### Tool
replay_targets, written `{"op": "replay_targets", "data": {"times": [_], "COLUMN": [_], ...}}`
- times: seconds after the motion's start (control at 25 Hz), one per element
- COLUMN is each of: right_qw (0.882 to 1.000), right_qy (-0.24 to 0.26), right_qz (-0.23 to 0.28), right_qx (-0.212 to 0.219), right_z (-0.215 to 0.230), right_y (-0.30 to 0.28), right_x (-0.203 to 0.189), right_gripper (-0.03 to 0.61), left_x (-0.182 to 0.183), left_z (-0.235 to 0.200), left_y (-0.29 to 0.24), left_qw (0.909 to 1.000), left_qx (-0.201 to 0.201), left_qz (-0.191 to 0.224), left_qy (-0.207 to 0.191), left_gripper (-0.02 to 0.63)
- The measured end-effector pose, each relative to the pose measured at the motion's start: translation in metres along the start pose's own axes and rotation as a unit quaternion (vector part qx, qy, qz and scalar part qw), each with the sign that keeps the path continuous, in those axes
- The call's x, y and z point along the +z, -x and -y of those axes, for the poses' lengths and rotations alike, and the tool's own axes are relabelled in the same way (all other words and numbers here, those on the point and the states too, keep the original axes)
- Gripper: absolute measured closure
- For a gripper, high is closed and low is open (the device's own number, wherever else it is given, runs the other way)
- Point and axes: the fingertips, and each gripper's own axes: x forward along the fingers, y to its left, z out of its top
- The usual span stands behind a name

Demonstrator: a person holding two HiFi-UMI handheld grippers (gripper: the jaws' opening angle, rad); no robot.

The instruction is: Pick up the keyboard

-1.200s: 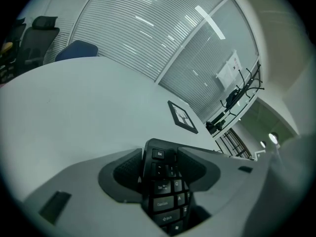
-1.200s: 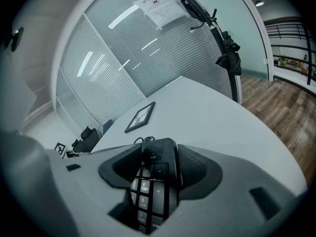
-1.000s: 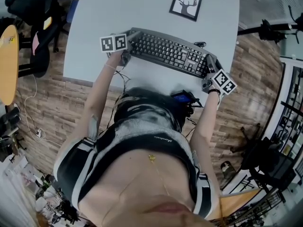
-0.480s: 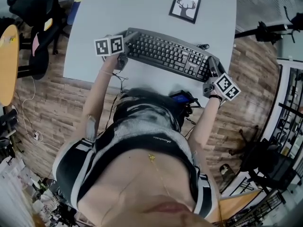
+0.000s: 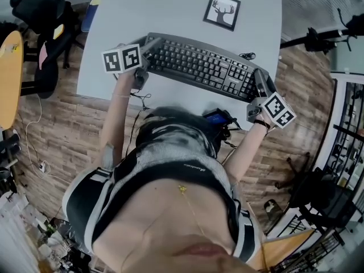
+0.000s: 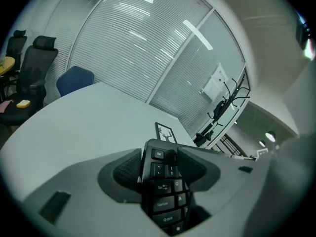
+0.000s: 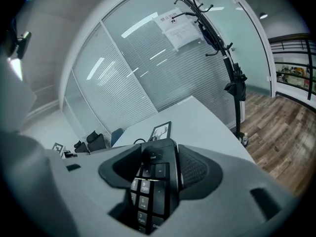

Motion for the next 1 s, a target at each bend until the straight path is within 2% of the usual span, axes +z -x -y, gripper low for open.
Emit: {"op": "replay_targets", "data": {"times": [0.2, 0.56, 1.0], "right_qw": [1.0, 0.999, 0.999], "right_qy": [0.002, 0.014, 0.018], "right_qz": [0.012, 0.031, 0.039], "right_qx": [0.0, 0.0, 0.002], "right_z": [-0.014, -0.034, -0.042], "right_y": [0.014, 0.033, 0.038], "right_x": [0.01, 0.025, 0.03], "right_gripper": [0.345, 0.344, 0.344], "left_x": [0.017, 0.028, 0.034], "left_z": [0.009, 0.022, 0.025], "left_y": [0.019, 0.038, 0.045], "left_qw": [0.9995, 0.9992, 0.9988], "left_qx": [0.009, -0.01, -0.013], "left_qz": [0.019, 0.033, 0.041], "left_qy": [-0.022, -0.023, -0.024], "left_gripper": [0.399, 0.399, 0.399]}}
